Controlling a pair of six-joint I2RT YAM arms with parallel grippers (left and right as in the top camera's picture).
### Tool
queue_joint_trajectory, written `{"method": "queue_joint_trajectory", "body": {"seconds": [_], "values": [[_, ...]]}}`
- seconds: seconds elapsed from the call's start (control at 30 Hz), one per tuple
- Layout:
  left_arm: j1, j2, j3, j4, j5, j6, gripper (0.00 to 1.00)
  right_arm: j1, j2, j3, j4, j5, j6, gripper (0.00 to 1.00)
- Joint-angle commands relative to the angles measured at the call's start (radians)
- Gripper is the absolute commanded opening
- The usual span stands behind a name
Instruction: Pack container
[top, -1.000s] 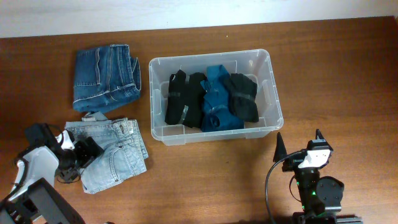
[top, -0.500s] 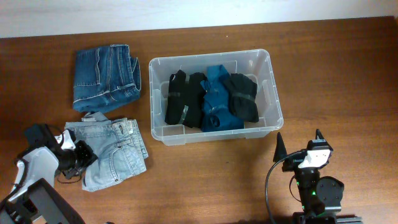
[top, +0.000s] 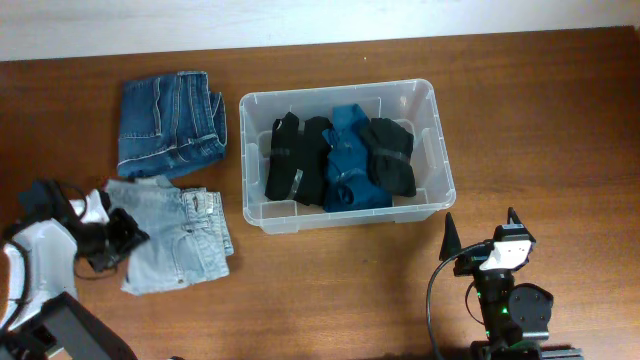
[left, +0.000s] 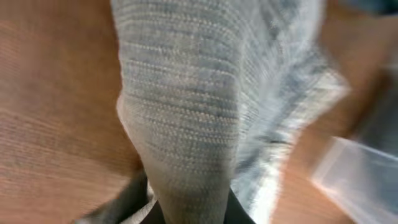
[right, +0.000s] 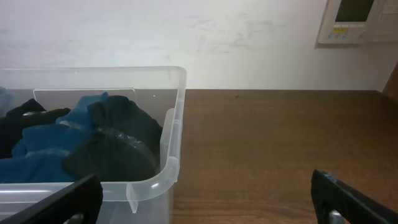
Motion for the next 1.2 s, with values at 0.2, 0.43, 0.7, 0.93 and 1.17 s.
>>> {"method": "queue_joint_trajectory", "body": {"seconds": [0.2, 0.43, 0.7, 0.93, 1.17], "values": [[-0.049, -0.220, 0.334, -0.079, 0.334, -0.065, 0.01, -0.006, -0.008, -0.005, -0.006, 0.004, -0.004, 0.98], [-0.280, -0.351, 0.503, -0.037, 0.334, -0.248, 0.01, -0.006, -0.008, -0.005, -0.006, 0.004, -0.003, 0.98], [-0.736, -0.333, 0.531, 0.288, 0.179, -0.380, 0.01, -0.006, -0.009, -0.005, -0.006, 0.004, -0.003, 0.98], [-0.993, -0.154, 0.531, 0.446, 0.018, -0.486, 0.01, -0.006, -0.008, -0.005, -0.006, 0.004, -0.004, 0.98], [-1.088, 0.047, 0.531, 0.578, -0.068, -0.683, 0.01, -0.006, -0.008, -0.005, -0.006, 0.004, -0.003, 0.98]]}}
